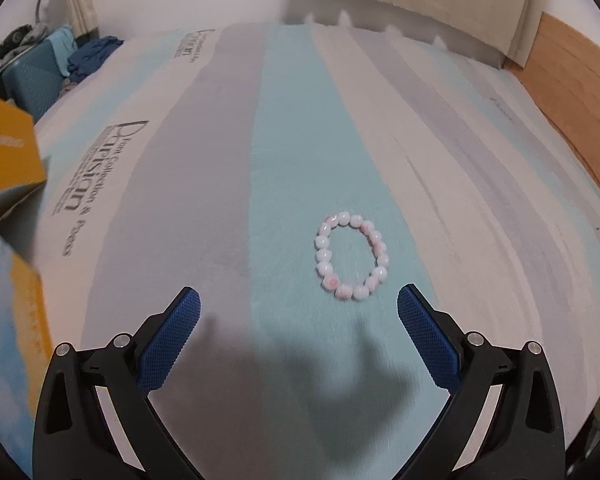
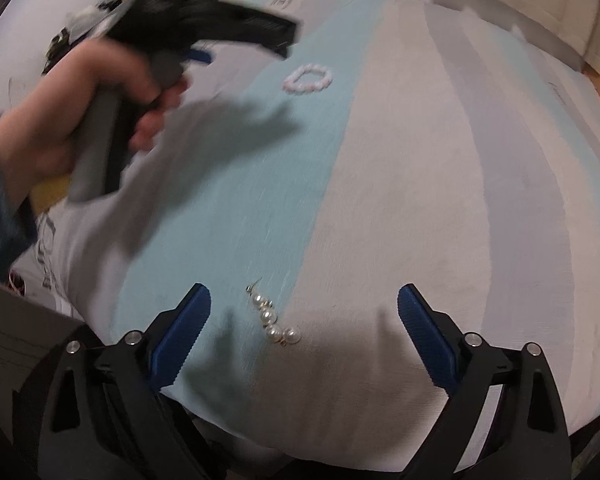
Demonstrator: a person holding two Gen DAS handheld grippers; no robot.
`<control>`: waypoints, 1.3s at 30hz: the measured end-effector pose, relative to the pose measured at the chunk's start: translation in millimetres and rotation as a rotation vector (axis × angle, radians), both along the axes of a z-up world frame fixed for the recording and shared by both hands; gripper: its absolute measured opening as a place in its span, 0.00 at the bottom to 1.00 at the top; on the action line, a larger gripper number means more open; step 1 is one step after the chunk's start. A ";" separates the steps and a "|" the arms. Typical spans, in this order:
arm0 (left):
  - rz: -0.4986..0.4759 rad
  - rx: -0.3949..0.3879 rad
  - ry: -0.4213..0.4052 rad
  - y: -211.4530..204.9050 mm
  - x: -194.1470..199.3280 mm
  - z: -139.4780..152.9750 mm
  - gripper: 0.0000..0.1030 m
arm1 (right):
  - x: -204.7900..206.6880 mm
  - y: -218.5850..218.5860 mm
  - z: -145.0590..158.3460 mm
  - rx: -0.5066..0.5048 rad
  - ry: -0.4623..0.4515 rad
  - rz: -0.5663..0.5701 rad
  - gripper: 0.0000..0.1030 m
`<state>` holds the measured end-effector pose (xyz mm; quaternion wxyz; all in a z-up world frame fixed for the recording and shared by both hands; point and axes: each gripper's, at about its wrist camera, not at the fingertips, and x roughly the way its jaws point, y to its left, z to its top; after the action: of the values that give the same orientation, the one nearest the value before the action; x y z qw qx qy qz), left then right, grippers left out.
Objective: Organize jewelry
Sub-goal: 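Grasp the white bead bracelet with the left tool while the right tool grasps the pearl earrings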
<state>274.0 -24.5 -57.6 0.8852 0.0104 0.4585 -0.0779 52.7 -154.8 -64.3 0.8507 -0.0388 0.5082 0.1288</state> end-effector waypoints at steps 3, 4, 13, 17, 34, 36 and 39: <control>0.001 0.005 0.008 -5.1 14.3 -11.0 0.94 | -3.3 6.5 -12.4 -0.017 0.019 0.030 0.79; -0.002 0.003 0.013 -6.5 18.0 -14.3 0.94 | -3.1 7.8 -16.3 -0.015 0.030 0.036 0.77; -0.026 0.016 0.034 -13.6 42.4 -41.3 0.69 | -7.6 14.6 -35.7 -0.057 0.040 0.071 0.57; -0.028 0.033 0.029 -14.4 39.2 -53.1 0.61 | -12.3 12.7 -36.0 -0.098 0.019 0.073 0.39; -0.086 0.086 0.030 -25.8 34.7 -40.5 0.11 | -7.0 -19.8 -26.7 0.084 0.090 -0.034 0.10; -0.090 0.085 0.022 -26.2 32.8 -34.3 0.11 | -8.6 -30.5 -28.2 0.107 0.097 -0.049 0.10; -0.081 0.088 0.014 -25.9 30.6 -26.7 0.11 | -5.0 -33.7 -23.0 0.124 0.094 -0.064 0.10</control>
<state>304.6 -50.4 -84.3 0.8767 0.0672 0.4670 -0.0938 47.7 -188.5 -87.2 0.8303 0.0364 0.5396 0.1344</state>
